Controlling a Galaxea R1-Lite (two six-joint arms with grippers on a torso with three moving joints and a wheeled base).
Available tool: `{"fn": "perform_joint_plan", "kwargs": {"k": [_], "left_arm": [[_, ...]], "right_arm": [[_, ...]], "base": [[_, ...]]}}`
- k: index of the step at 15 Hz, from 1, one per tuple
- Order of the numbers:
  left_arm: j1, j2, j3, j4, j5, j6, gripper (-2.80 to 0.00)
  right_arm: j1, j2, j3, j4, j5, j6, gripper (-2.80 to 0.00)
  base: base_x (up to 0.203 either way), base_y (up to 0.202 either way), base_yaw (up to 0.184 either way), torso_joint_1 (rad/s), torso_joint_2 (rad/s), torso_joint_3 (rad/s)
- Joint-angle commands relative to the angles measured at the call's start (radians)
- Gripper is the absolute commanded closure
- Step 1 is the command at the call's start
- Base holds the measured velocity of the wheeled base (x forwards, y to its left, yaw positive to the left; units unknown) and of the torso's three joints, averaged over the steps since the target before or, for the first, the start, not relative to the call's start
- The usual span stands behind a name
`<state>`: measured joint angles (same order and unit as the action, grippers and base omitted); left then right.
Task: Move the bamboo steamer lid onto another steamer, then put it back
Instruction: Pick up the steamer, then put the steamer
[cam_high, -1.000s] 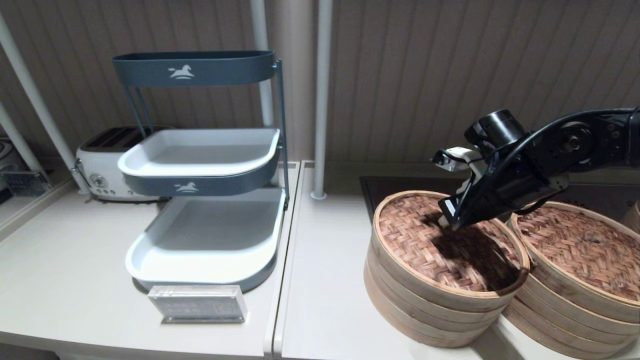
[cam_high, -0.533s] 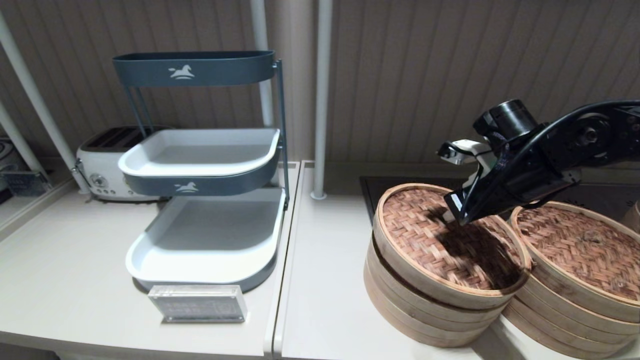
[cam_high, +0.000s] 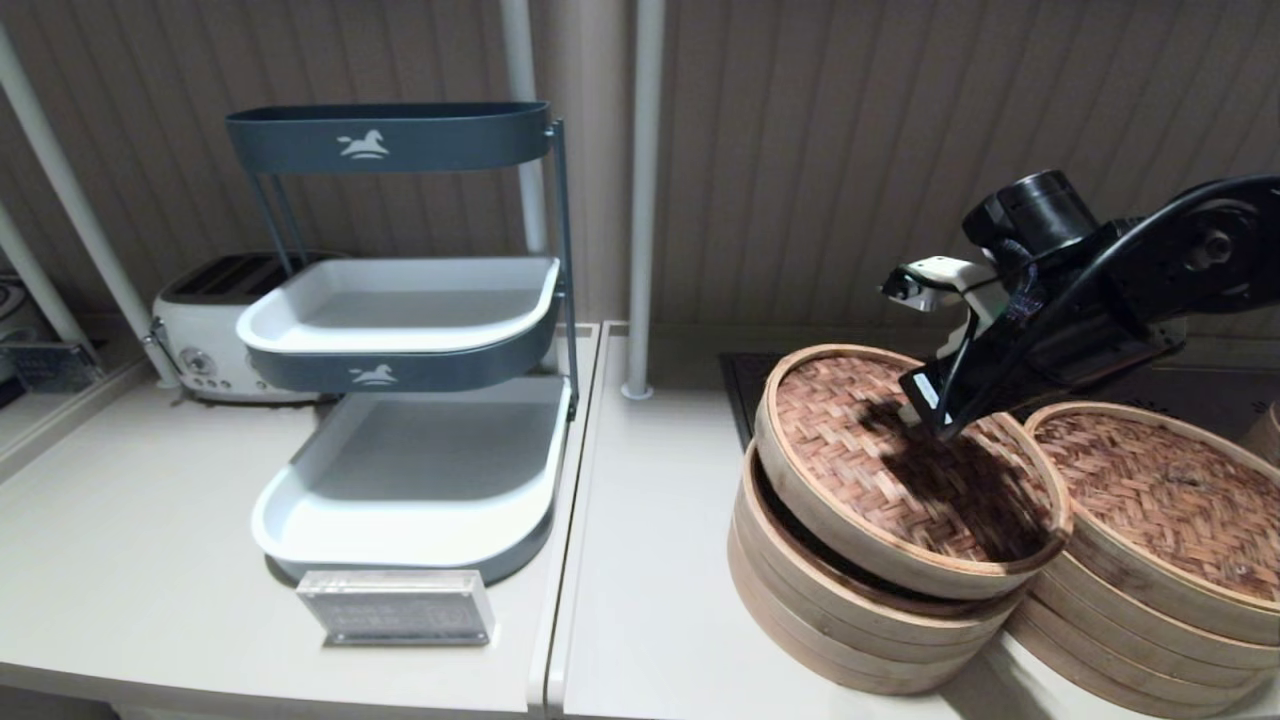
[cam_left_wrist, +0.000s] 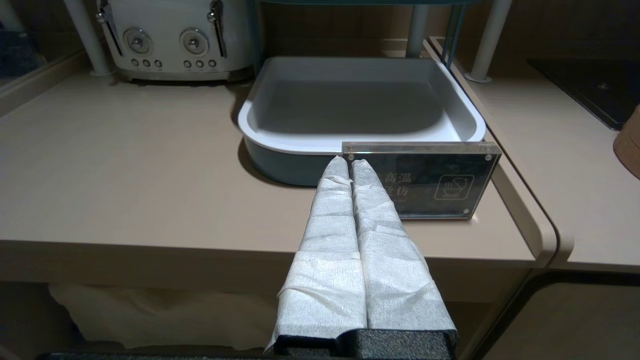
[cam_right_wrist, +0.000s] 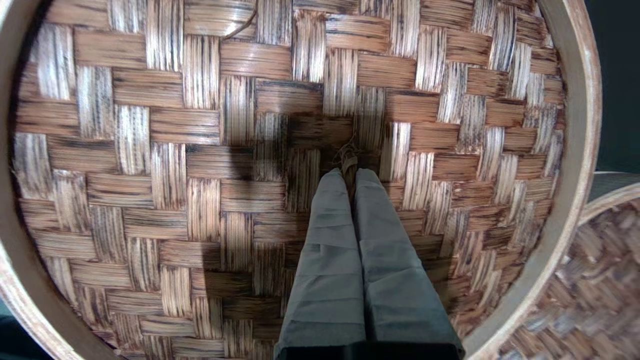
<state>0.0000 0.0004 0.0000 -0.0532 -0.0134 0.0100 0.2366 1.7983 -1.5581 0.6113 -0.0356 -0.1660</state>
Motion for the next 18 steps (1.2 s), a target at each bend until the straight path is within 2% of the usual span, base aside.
{"fn": "perform_joint_plan", "kwargs": {"k": [1,8,11,18], "left_arm": [[0.0,-0.002,0.028,0.0,-0.002,0.0,0.0],[0.0,-0.002,0.028,-0.001,-0.001,0.0,0.0],[0.0,-0.003,0.028,0.0,0.0,0.0,0.0],[0.0,-0.003,0.028,0.0,-0.001,-0.001,0.0]], "right_arm": [[0.004,-0.005,-0.027,0.032,-0.007,-0.009,0.0],[0.027,-0.019,-0.208,0.255,-0.012,-0.035,0.0],[0.025,-0.012,-0.273,0.308,-0.022,-0.05,0.0],[-0.055,-0.016,-0.365,0.41,-0.026,-0.064,0.0]], "base": [[0.0,0.0,0.0,0.0,0.0,0.0],[0.0,0.0,0.0,0.0,0.0,0.0],[0.0,0.0,0.0,0.0,0.0,0.0],[0.0,0.0,0.0,0.0,0.0,0.0]]}}
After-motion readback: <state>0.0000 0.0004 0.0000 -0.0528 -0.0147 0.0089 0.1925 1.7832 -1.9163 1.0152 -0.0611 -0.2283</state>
